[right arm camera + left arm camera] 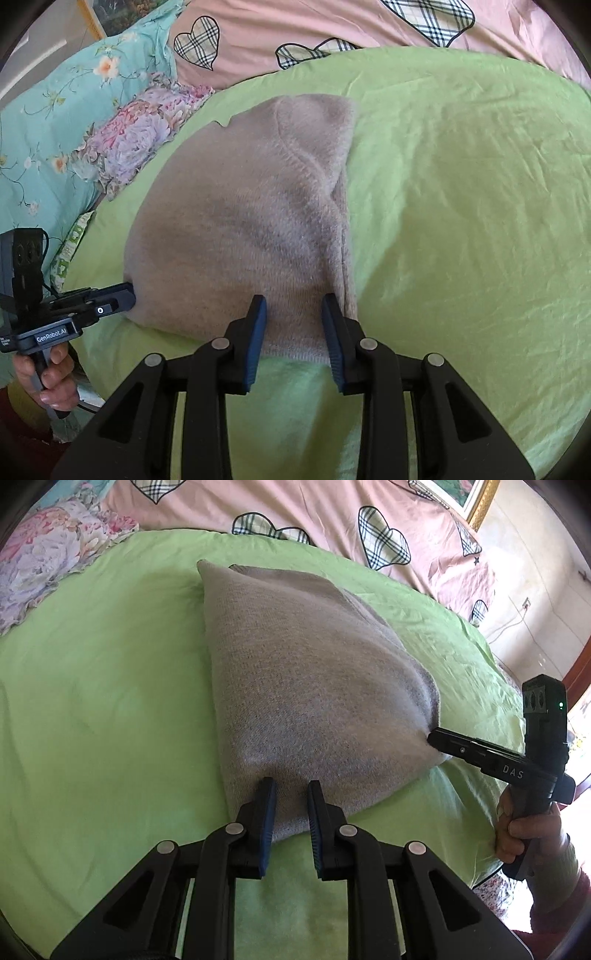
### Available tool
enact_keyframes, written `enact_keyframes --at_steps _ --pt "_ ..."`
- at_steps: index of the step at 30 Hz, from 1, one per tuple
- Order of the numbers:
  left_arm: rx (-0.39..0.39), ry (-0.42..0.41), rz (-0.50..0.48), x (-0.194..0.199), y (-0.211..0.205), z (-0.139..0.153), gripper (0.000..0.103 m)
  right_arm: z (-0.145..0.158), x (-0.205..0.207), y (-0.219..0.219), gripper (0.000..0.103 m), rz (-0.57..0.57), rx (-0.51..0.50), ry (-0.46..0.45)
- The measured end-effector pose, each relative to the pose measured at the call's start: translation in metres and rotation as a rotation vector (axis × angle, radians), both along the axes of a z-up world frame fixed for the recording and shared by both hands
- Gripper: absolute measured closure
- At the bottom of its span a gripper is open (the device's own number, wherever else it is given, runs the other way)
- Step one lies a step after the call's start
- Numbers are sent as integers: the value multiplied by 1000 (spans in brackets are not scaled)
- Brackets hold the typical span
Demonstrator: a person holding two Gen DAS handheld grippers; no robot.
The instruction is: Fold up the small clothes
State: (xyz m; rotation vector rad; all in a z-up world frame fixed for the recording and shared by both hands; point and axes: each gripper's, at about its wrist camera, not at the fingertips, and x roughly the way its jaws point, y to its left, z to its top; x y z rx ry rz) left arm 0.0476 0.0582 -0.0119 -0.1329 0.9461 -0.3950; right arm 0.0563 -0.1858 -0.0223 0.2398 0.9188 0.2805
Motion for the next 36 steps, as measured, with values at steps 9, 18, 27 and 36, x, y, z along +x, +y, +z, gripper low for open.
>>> enact_keyframes --at_steps 9,18,27,36 --pt "94 -18 18 -7 -8 5 84 2 -11 2 71 -29 -19 7" --pt "158 -57 66 -50 -6 18 43 26 -48 3 59 -43 -24 1" --pt "196 -58 87 -85 -2 17 32 28 -88 19 39 1 -56 -18" --pt "247 -156 128 -104 7 40 21 40 -115 40 18 79 -139 -81"
